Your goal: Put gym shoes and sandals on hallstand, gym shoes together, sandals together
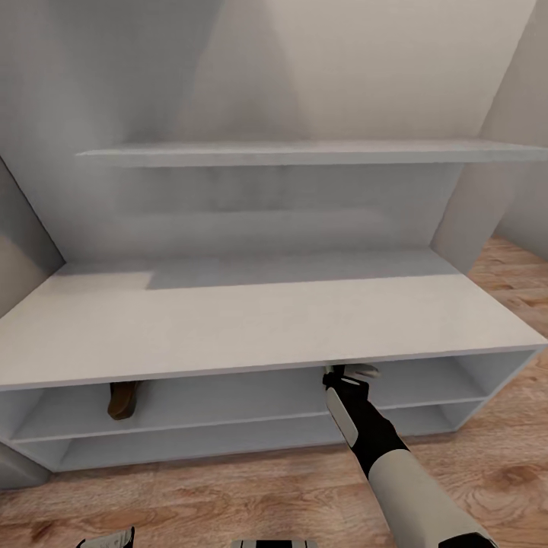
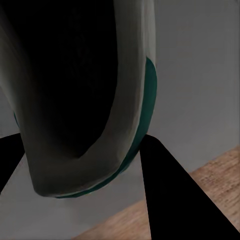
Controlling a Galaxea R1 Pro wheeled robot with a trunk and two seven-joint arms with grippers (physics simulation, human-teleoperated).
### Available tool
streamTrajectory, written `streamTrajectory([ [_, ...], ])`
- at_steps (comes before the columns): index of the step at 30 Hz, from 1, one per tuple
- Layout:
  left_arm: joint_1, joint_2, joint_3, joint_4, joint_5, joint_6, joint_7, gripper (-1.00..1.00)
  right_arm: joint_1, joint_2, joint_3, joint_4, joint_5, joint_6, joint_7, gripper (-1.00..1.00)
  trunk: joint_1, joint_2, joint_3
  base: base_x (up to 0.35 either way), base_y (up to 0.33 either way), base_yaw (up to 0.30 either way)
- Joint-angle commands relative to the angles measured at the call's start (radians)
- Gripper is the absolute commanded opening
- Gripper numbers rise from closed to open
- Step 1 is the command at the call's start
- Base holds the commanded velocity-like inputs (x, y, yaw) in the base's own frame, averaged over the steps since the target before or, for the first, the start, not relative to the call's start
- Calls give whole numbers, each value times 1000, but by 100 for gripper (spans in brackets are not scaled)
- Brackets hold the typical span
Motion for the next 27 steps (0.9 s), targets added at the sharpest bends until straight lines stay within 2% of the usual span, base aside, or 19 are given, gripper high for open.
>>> streamTrajectory([
  [1,0,0,3,1,-1,-3,-1,100,0,-1,3,1,-22,2,-8,-100,0,0,-1,6,0,0],
  [10,0,0,3,1,-1,-3,-1,100,0,-2,2,1,-23,2,-8,-100,0,0,-1,1,0,0],
  [11,0,0,3,1,-1,-3,-1,100,0,-2,2,1,-23,2,-8,100,0,0,-1,0,0,0],
  [17,0,0,2,1,-1,-5,-1,100,0,-2,3,1,-23,2,-8,100,0,0,-1,-63,0,0],
  [27,0,0,1,1,-3,-5,-1,100,0,-2,3,2,-23,2,-8,100,0,0,-1,-311,-19,0],
])
